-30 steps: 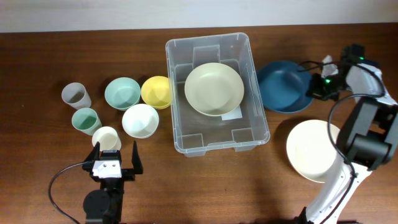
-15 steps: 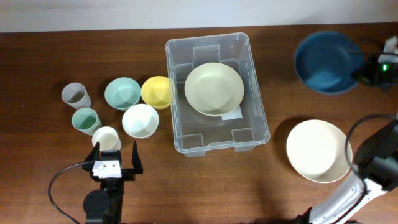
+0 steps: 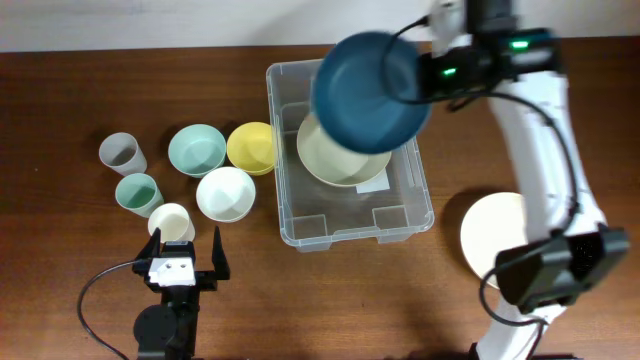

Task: Pack container
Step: 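Carry the blue bowl with the right gripper and set it on the cream plate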

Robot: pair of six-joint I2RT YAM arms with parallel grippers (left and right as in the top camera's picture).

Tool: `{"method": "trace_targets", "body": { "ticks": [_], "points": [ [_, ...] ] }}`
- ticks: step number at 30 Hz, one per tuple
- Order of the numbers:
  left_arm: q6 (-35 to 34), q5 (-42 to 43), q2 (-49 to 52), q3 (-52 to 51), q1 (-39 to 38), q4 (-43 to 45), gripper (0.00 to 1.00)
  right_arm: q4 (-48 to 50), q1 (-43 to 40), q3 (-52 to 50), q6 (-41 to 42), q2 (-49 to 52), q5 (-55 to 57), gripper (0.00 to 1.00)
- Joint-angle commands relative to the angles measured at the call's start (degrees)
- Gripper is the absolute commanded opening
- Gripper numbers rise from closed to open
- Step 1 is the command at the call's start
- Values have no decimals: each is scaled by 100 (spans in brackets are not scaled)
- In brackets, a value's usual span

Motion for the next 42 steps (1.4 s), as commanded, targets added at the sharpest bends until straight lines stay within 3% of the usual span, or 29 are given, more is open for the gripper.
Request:
{"method": "trace_targets", "body": {
  "ticks": [1,6,8,10,12,15,20,27,29,34,42],
  "points": [
    [90,44,-7,-42,4,15,99,-9,247,-205,-35,243,675,4],
    [90,44,-7,-42,4,15,99,125,385,-507,-68,654,590,8],
    [90,44,-7,-42,4,15,99,162,400,-527,-173,785,428,40],
    [90,44,-7,-42,4,15,99,195,422,-527,-304,809,197,55],
    [90,44,-7,-42,4,15,99,240,426,-474,-323,761,155,61],
    [90,44,-7,-42,4,15,99,133,376,-232,-334,573,330,63],
    [90,44,-7,-42,4,15,99,-514,-225,354,372,35,748,66],
    [90,44,-7,-42,4,15,99,-2015,-1926,337,1062,-238,673,71],
    [90,44,-7,-42,4,15,99,-2225,-2533,-11,1064,-238,509,72],
    [90,44,-7,-42,4,15,99,-2109,-3145,-1064,1064,-236,507,76],
    [90,44,-7,-42,4,15,99,-938,-3869,-3095,1193,-236,573,77]
  ]
}}
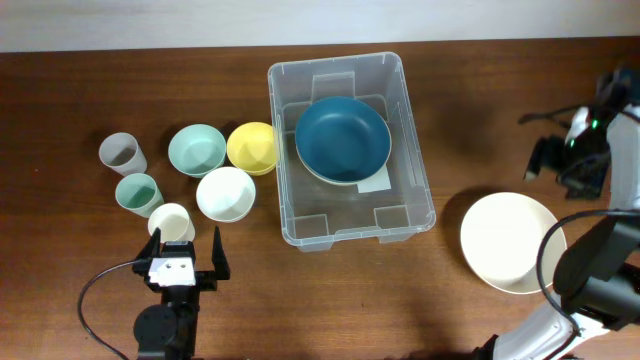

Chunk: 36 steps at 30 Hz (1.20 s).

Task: Pack container
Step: 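Carry the blue bowl with the right gripper and set it on the cream plate, then move the right gripper to the large cream bowl and grasp its rim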

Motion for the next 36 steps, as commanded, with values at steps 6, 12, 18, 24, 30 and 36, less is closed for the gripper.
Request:
{"method": "trace_targets", "body": {
  "ticks": [6,12,18,24,30,36],
  "points": [
    [90,44,-7,-42,4,15,99,1416,-837,-1805,125,20,7,77],
    [90,44,-7,-42,4,15,99,2090,-866,-2371,127,20,9,66],
    [90,44,-7,-42,4,15,99,2441,-868,-2573,127,20,-44,4],
    [90,44,-7,-42,4,15,99,2811,-876,-2439,125,17,-275,4],
    [90,44,-7,-42,4,15,99,3080,-992,-1829,168,17,-992,4],
    [90,44,-7,-42,4,15,99,2929,-960,-562,37,-13,-2396,4]
  ]
}}
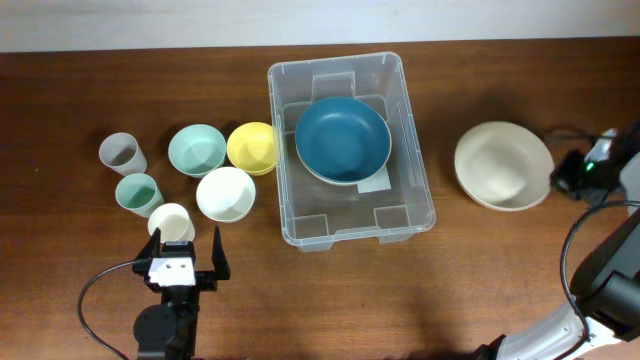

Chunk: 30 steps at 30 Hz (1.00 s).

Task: Pack container
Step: 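Move the right gripper to the large cream bowl and grasp its rim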

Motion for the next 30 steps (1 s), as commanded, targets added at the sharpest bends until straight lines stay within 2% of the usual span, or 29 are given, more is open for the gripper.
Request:
{"method": "trace_targets", "body": {
  "ticks": [1,6,7,8,11,13,17,23,30],
  "points": [
    [90,44,-7,-42,4,15,100,-216,39,1036,-35,-24,-957,4],
    [90,44,-7,-42,4,15,99,-1226,190,2702,-66,-31,-800,4],
    [90,44,-7,-42,4,15,99,-1353,203,2879,-149,-31,-678,12],
    [90,44,-7,-42,4,15,99,-1467,208,3003,-166,-31,-417,35],
    [90,44,-7,-42,4,15,99,-1687,208,3029,-555,2,225,86],
    [90,44,-7,-42,4,15,99,-1784,210,2903,-824,61,490,96],
    [90,44,-7,-42,4,15,99,-1451,212,2223,-1154,232,553,99],
    [90,44,-7,-42,4,15,100,79,251,501,-1176,490,-98,100],
    [90,44,-7,-42,4,15,99,1034,455,-479,-1176,490,-306,99]
  ]
}}
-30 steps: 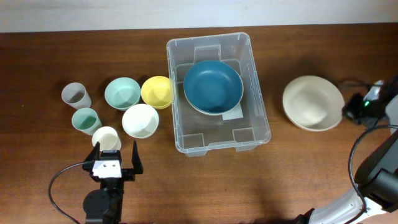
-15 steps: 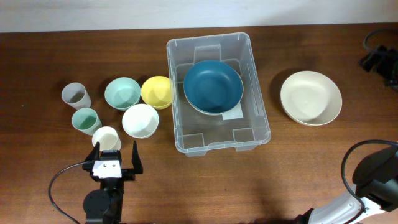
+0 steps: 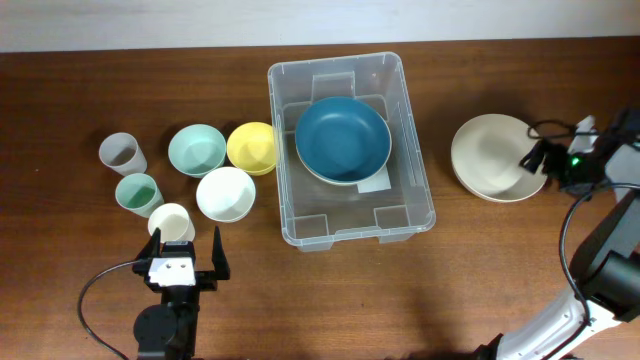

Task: Pack container
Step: 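Move the right gripper to the large cream bowl and grasp its rim, then carry the cream bowl with the right gripper and stack it in the container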

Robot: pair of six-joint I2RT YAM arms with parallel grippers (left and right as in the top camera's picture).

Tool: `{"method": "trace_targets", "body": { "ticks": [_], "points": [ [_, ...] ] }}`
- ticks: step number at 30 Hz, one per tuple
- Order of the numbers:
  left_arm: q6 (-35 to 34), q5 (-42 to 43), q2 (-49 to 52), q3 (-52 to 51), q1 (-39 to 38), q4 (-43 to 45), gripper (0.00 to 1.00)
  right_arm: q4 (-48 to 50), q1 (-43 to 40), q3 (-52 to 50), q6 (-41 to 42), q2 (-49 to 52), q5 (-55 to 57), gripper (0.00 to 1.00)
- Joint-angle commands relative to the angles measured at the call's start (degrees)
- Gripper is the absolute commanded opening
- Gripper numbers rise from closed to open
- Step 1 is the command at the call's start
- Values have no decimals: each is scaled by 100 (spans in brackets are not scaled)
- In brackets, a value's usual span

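Note:
A clear plastic container (image 3: pixel 284 228) stands mid-table. Inside it a dark blue bowl (image 3: pixel 343 138) is nested on a pale cream bowl (image 3: pixel 328 178), of which only a sliver of rim shows. To the container's right a second, wide cream bowl (image 3: pixel 488 155) is held at its right rim by my right gripper (image 3: pixel 532 160), which is shut on it. Whether that bowl touches the table cannot be told. My left gripper (image 3: pixel 186 250) is open at the front left, just below a cream cup (image 3: pixel 172 221), with nothing between its fingers.
Left of the container are a yellow bowl (image 3: pixel 252 147), a teal bowl (image 3: pixel 196 150), a white bowl (image 3: pixel 225 193), a grey cup (image 3: pixel 122 153) and a small teal cup (image 3: pixel 138 192). The right arm's cable trails at the table's right edge.
The wide cream bowl has shifted slightly left and toward the back, closer to the container. My right gripper now reaches further over its right rim. The left arm is unchanged.
My right gripper first held the blue bowl above the container, with the wide cream bowl at the front right. Then the blue bowl lay in the container and the gripper was away at the right. After that it held the cream bowl beside the container, now a little closer.

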Motion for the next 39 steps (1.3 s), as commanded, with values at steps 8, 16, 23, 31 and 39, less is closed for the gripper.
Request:
{"method": "trace_targets", "body": {
  "ticks": [8,16,23,31,39],
  "points": [
    [90,44,-7,-42,4,15,100,693,358,-570,-68,-68,-127,61],
    [90,44,-7,-42,4,15,99,562,358,-588,83,-68,142,6],
    [90,44,-7,-42,4,15,100,664,358,-588,83,-68,92,4],
    [90,44,-7,-42,4,15,99,503,184,275,501,-387,-1193,4],
    [90,44,-7,-42,4,15,99,-850,549,2203,330,-962,-804,4]
  ]
}}
